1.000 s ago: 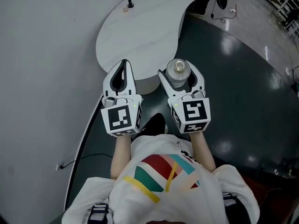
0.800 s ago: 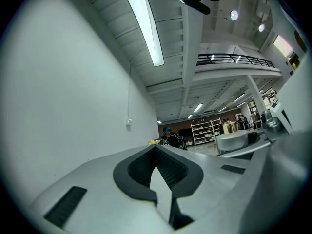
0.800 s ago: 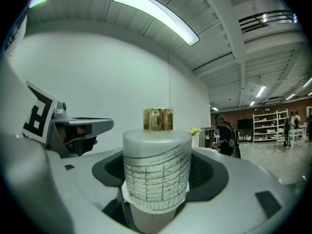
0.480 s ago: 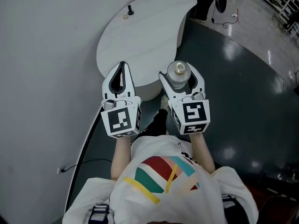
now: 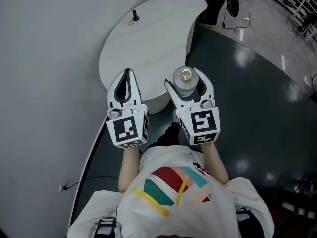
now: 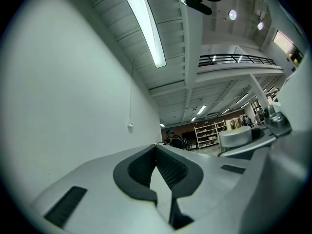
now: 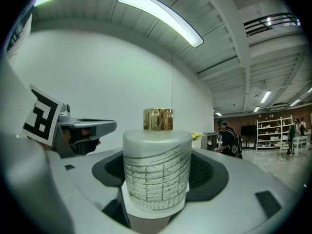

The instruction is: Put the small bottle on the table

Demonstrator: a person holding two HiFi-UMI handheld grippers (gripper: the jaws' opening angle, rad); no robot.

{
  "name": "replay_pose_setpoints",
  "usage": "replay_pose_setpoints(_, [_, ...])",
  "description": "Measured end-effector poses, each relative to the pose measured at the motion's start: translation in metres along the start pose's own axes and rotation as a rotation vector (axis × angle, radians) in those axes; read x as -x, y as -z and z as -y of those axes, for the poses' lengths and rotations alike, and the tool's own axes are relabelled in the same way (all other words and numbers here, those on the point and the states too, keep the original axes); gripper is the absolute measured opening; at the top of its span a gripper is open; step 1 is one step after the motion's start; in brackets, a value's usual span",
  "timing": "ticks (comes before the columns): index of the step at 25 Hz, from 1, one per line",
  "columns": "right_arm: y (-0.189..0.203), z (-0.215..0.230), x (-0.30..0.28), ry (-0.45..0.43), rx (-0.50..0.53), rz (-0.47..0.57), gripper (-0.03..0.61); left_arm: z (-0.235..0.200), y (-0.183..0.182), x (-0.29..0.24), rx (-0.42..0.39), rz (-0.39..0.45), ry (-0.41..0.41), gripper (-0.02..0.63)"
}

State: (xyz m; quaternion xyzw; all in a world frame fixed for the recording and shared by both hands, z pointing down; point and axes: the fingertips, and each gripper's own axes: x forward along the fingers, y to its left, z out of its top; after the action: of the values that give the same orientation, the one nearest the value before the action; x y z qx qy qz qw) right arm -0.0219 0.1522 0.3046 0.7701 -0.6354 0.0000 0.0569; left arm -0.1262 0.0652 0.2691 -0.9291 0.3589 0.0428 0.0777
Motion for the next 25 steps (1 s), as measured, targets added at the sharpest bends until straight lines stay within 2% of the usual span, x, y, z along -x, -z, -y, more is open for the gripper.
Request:
replay_pose_setpoints(10, [0.006,0.023,-0.046,-0.026,0.025,-0.012,0.344,0.005,0.016,-0.061,0.018,0.002,0.005,0.018])
replay_pose_setpoints(19, [0.001,0.07,-0.114,-0.041,0.047,-0.027,0.344,0.006,0.024,-0.139,0.02,-0.021,0.003,0.018])
replay_pose_setpoints(25, [-0.006,0.101,-0.171,-0.065,0.063,-0.034,0.344,-0.006,0.035,-0.202,0.034,-0.038,-0.028,0.018])
